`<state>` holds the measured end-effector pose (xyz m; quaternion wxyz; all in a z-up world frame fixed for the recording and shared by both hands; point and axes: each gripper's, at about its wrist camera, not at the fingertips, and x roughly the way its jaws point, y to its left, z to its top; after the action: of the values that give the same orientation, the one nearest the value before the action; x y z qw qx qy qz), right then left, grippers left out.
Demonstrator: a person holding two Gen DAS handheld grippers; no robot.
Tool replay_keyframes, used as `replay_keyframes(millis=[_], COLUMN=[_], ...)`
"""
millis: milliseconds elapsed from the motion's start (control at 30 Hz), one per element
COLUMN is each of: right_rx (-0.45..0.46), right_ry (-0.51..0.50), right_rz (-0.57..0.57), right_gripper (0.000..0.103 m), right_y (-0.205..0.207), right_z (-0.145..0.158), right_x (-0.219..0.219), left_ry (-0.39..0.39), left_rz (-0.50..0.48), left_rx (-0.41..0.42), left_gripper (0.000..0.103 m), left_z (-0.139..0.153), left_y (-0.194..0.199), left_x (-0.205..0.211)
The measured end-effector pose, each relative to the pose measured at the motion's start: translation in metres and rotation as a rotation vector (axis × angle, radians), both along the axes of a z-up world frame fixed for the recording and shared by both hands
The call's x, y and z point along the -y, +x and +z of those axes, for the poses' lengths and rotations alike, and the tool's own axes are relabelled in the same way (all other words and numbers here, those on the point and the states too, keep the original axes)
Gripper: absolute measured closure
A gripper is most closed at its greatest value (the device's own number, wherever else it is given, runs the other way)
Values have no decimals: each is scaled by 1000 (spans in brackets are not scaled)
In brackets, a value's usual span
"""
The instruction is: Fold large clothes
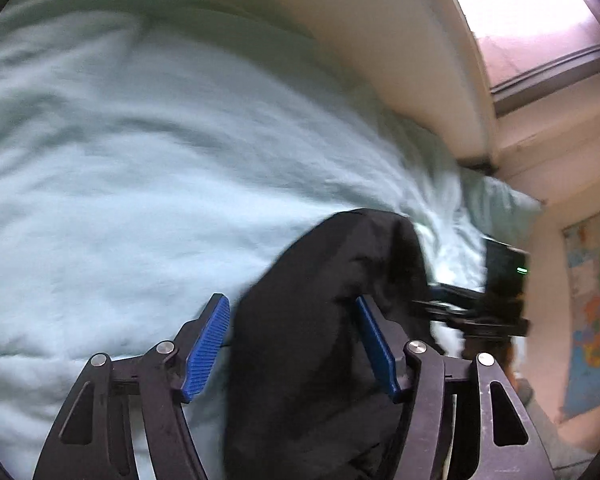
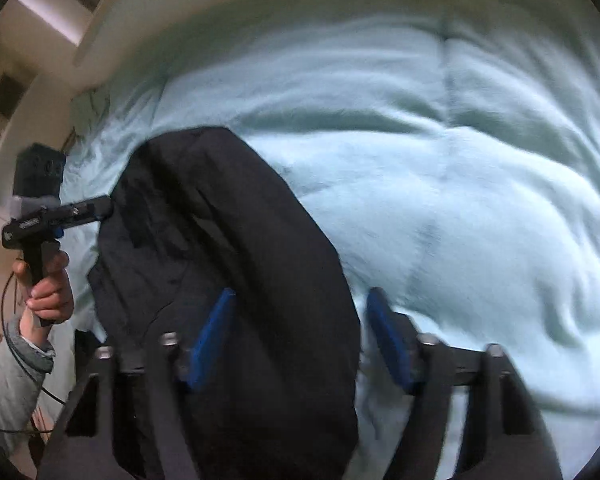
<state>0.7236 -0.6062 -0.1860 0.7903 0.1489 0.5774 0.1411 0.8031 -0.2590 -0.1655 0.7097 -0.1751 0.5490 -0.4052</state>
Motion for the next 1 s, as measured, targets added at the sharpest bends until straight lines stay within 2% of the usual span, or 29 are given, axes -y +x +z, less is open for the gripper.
replay_keyframes(millis=[33,100,133,167,233,367,533,600,667,800,900,933,1000], right_rx=[-3,0,11,28,78,165,290,334,358,371,331,304,218], right_ry=[2,-7,-14,-17,-39,-99,-167,-199,-245,-307,-318,-310,-260], right_rz=[3,-1,-6,-6,6,19,8,-4,-24,-99,-147,-156,-171], right_gripper=[41,46,53,63,70,74,74,74,74,74,74,74,74], right_y=[4,8,7,3,-14,-55,-128,-166,-196,-278,-334,-348,-373], right_z=[-3,-3,1,6,26,65,122,142,153,159,148,142,117], right_x=[-4,-12,-14,-16,-19,-34,-54,-62,-72,-91,-101,-103,-107], left_ry=[1,54,101,137,189,212,265,303,299,304,364,391,422], left_rz=[-11,-32,-49,-68,-87,-111,-135,-145,-158,-205,-250,-261,-261], left_rx=[5,33,60,102,179,341,587,666,732,766,747,718,611], left_gripper=[39,65,90,92,93,94,94,94,94,94,94,93,92], left_z=[0,2,4,10,23,68,130,145,158,163,139,126,96], left_y=[0,-4,-9,-17,-33,-83,-185,-225,-271,-344,-390,-400,-410], left_x=[6,18,22,27,29,19,-1,-5,-8,-19,-27,-29,-33])
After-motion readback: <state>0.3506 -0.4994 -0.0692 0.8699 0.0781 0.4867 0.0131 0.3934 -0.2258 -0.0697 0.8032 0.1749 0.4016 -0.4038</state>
